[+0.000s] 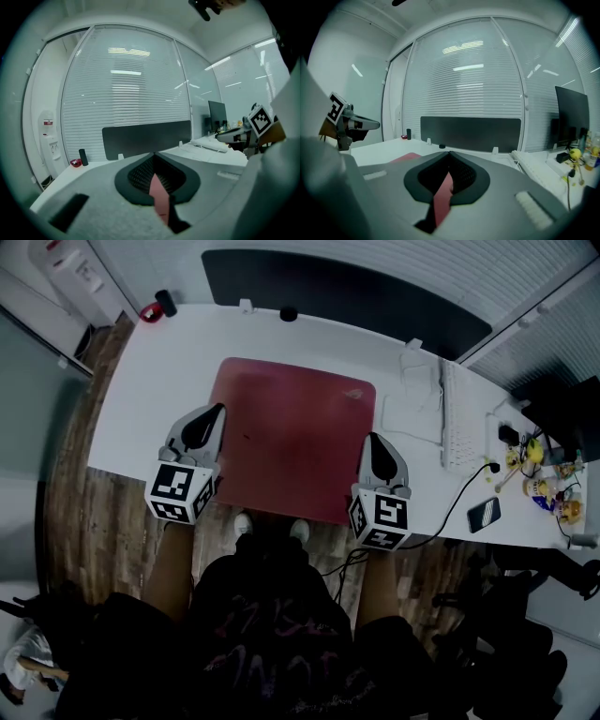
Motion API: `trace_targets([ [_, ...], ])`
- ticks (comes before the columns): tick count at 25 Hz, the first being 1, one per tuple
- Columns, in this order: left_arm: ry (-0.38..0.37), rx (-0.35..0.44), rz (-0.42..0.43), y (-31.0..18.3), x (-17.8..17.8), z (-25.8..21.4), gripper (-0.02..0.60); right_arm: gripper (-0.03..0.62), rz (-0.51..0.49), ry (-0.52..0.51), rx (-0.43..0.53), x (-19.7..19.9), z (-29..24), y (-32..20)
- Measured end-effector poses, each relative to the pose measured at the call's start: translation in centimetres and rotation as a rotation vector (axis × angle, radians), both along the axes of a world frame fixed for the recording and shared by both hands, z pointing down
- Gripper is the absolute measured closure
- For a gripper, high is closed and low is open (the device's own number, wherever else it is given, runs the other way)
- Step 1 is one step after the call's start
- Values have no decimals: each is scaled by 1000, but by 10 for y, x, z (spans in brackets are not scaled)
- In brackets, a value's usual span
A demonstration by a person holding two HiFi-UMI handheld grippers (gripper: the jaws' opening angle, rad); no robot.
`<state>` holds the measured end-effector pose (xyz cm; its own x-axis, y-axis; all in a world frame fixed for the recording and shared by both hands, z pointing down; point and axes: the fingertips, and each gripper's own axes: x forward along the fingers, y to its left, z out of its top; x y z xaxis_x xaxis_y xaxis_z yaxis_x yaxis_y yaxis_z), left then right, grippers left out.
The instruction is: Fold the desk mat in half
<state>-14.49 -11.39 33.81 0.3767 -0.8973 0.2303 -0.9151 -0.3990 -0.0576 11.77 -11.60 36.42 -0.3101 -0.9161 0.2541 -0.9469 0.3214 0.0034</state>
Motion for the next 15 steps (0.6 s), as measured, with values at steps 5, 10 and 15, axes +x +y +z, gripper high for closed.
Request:
trace_targets([
  [5, 1, -37, 4, -3, -3, 19, 581, 585, 3, 3, -31, -3, 15, 0],
  [10, 5, -84, 8, 0, -5, 42, 581, 584, 11, 8, -77, -1, 34, 8],
  [15, 7, -116, 7, 7, -6, 62, 581, 585, 15, 8, -116, -2, 55, 16],
])
